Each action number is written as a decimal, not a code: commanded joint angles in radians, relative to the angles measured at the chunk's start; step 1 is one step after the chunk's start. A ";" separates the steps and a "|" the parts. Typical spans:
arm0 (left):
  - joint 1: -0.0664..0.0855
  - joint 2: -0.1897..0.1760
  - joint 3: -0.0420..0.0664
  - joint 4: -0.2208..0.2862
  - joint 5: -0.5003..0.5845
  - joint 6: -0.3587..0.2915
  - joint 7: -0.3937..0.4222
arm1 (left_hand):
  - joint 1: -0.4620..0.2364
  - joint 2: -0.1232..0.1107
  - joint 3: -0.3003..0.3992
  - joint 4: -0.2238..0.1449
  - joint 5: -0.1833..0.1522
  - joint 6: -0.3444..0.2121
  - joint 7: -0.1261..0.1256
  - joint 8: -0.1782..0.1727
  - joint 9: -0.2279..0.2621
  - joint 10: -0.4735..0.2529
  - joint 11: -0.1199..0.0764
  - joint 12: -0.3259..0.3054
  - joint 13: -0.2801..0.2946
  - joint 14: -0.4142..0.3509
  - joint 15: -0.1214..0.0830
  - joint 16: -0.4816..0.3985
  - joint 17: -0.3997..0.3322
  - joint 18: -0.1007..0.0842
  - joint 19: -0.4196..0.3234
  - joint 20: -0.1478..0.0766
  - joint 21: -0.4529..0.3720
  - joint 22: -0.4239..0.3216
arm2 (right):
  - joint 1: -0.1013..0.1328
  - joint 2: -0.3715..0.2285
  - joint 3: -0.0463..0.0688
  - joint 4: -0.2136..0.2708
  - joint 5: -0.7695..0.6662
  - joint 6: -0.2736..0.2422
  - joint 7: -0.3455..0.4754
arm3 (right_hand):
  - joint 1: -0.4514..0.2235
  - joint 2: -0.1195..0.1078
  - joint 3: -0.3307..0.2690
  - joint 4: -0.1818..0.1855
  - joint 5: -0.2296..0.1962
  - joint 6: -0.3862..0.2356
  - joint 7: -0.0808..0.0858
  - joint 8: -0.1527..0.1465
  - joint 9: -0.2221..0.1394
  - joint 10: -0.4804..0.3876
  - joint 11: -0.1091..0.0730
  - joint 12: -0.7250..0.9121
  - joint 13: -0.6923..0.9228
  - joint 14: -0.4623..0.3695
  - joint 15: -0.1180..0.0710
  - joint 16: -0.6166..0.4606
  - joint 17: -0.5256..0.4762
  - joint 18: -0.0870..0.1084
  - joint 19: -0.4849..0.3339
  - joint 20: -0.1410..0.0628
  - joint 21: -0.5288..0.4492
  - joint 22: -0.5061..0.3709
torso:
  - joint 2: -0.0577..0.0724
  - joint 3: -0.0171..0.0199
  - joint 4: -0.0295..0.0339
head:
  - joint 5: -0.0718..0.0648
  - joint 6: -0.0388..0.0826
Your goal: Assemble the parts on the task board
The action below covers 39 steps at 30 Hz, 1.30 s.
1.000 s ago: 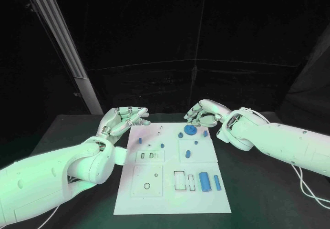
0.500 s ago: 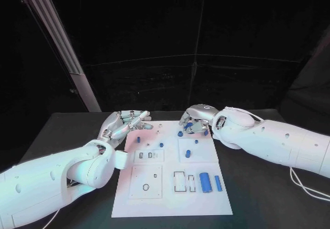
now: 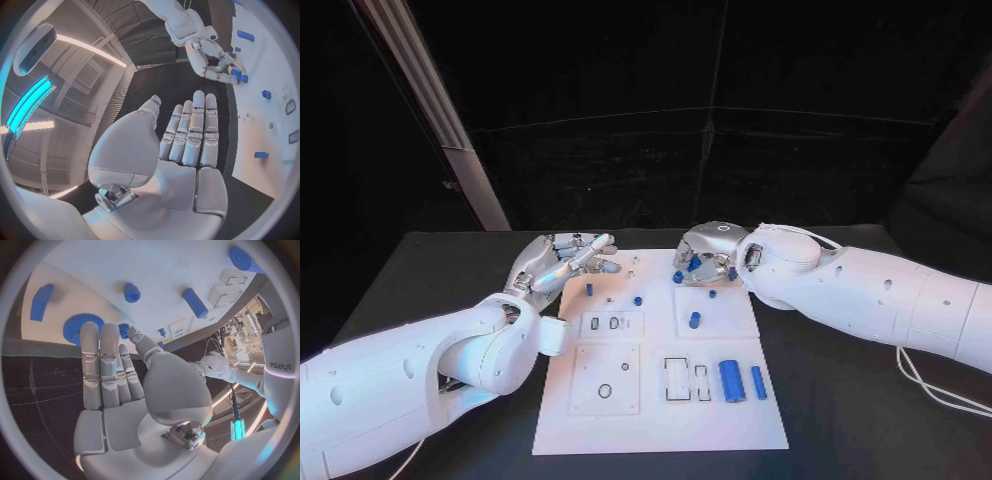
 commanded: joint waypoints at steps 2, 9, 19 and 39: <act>0.002 0.002 0.001 0.000 0.002 0.023 -0.005 | -0.002 0.009 -0.006 0.001 -0.005 0.007 -0.003 -0.004 -0.001 0.004 0.001 -0.004 0.000 0.008 -0.001 0.002 0.002 0.007 0.007 -0.003 0.005 -0.001 | 0.003 0.008 0.001 -0.005 -0.022 0.037 -0.003 | -0.007 0.004 0.013 0.002 -0.005 0.005 -0.001 0.001 0.002 0.009 -0.001 0.001 0.001 0.010 0.001 0.028 0.019 -0.006 0.017 -0.001 0.044 0.056 | 0.003 0.0006 -0.0003 | 0.002 -0.003; 0.002 0.000 0.001 0.003 0.002 0.021 -0.010 | -0.004 0.009 -0.007 0.002 -0.005 0.006 -0.002 -0.007 -0.001 0.004 0.001 -0.006 -0.001 0.009 0.000 0.001 0.003 0.006 0.008 -0.003 0.005 -0.002 | 0.003 0.017 0.001 -0.010 -0.018 0.046 0.004 | -0.005 0.018 0.045 0.008 -0.007 0.019 -0.001 0.002 0.002 0.030 -0.004 0.001 0.000 0.008 0.000 0.119 0.109 -0.017 0.031 -0.001 0.117 0.146 | 0.005 0.0021 0.0010 | 0.003 -0.008; 0.002 0.003 0.001 -0.001 0.002 0.024 -0.014 | -0.004 0.010 -0.008 0.002 -0.005 0.004 -0.001 -0.008 -0.002 0.003 0.002 -0.008 -0.001 0.009 0.000 0.000 0.004 0.006 0.008 -0.003 0.004 -0.002 | 0.003 0.031 0.001 -0.020 -0.016 0.063 0.004 | 0.001 0.032 0.092 0.014 -0.025 0.044 -0.003 0.004 0.003 0.056 -0.008 0.002 0.001 0.005 -0.003 0.202 0.194 -0.026 0.040 -0.002 0.178 0.222 | 0.008 0.0025 0.0007 | 0.003 -0.010; 0.003 0.006 0.001 -0.007 0.002 0.032 -0.025 | -0.005 0.011 -0.010 0.002 -0.005 0.001 0.001 -0.013 -0.002 -0.001 0.004 -0.012 -0.002 0.008 0.001 -0.003 0.006 0.005 0.008 -0.003 0.003 -0.003 | 0.003 0.051 0.001 -0.047 -0.038 0.101 -0.017 | 0.009 0.025 0.151 0.019 -0.033 0.066 -0.004 0.002 0.003 0.076 -0.011 0.000 0.001 -0.005 -0.004 0.266 0.249 -0.032 0.037 -0.002 0.230 0.279 | 0.010 0.0018 0.0000 | 0.002 -0.017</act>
